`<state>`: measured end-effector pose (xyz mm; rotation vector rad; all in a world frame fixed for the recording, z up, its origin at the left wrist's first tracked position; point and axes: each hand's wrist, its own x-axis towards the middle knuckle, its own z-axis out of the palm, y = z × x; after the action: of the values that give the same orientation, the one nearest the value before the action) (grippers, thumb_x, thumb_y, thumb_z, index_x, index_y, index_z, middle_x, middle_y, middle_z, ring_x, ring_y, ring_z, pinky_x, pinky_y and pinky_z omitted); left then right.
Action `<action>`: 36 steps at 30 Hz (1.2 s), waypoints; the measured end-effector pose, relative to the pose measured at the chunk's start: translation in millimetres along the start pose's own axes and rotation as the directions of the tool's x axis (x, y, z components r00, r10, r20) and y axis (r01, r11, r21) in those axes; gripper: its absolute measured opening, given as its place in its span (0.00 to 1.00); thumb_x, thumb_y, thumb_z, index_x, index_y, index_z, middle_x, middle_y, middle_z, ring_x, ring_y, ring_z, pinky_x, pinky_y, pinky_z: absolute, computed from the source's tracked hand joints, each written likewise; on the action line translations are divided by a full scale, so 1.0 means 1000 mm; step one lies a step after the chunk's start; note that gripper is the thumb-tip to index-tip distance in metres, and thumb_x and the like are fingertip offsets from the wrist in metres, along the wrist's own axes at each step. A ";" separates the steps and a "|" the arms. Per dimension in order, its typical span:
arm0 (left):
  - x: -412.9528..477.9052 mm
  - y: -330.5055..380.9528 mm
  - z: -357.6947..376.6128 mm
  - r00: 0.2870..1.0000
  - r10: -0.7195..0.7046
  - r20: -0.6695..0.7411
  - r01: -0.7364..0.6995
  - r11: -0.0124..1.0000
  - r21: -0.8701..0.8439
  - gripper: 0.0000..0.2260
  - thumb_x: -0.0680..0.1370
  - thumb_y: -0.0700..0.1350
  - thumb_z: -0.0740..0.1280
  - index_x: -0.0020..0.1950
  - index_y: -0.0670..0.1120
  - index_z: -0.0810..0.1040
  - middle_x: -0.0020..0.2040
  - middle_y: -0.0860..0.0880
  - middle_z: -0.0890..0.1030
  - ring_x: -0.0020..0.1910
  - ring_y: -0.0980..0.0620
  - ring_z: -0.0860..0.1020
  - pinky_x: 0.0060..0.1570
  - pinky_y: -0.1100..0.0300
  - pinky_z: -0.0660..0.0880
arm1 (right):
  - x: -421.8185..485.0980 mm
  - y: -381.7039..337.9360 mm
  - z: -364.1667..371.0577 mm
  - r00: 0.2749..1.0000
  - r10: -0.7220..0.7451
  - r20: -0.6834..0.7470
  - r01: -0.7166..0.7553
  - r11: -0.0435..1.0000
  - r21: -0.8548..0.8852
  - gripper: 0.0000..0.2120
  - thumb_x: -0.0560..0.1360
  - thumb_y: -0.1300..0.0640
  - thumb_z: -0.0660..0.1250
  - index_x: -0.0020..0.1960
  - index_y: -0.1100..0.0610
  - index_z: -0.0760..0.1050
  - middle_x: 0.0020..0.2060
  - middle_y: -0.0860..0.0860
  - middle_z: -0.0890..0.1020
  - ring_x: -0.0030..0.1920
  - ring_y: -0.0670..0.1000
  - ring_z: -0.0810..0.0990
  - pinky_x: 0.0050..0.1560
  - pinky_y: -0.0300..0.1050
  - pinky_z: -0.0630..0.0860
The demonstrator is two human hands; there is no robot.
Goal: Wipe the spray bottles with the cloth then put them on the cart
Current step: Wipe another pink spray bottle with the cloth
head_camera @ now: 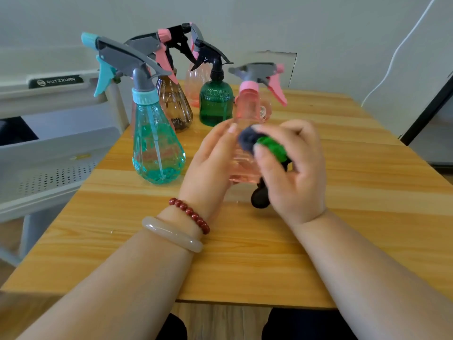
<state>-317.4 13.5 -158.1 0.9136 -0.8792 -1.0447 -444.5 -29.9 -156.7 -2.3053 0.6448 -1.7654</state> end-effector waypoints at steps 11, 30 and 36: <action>0.004 0.000 -0.008 0.995 -0.030 -0.096 0.025 0.999 -0.045 0.30 0.70 0.63 0.70 0.68 0.51 0.76 0.64 0.43 0.80 0.63 0.42 0.78 0.63 0.39 0.73 | -0.001 -0.005 0.002 0.982 -0.166 0.085 0.168 0.986 -0.009 0.14 0.75 0.58 0.66 0.57 0.63 0.80 0.45 0.58 0.73 0.44 0.54 0.74 0.49 0.42 0.72; 0.000 0.003 0.000 0.996 0.009 -0.089 -0.006 1.000 0.025 0.25 0.78 0.60 0.64 0.68 0.45 0.75 0.62 0.46 0.81 0.60 0.48 0.81 0.59 0.49 0.78 | -0.004 -0.001 0.010 0.963 0.199 0.179 -0.246 0.922 0.298 0.17 0.82 0.62 0.55 0.70 0.55 0.64 0.67 0.45 0.70 0.71 0.42 0.67 0.70 0.38 0.62; -0.005 0.000 0.008 1.000 -0.012 0.012 0.011 0.998 0.068 0.29 0.77 0.52 0.69 0.77 0.52 0.63 0.55 0.60 0.83 0.55 0.58 0.82 0.54 0.53 0.81 | 0.001 0.002 0.007 0.942 0.303 0.146 -0.335 0.884 0.325 0.15 0.82 0.60 0.55 0.68 0.51 0.68 0.65 0.45 0.74 0.69 0.43 0.70 0.68 0.37 0.65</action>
<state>-326.3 16.5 -155.9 0.9711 -0.9259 -1.0367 -437.8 -33.3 -158.9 -1.9038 0.6010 -1.4759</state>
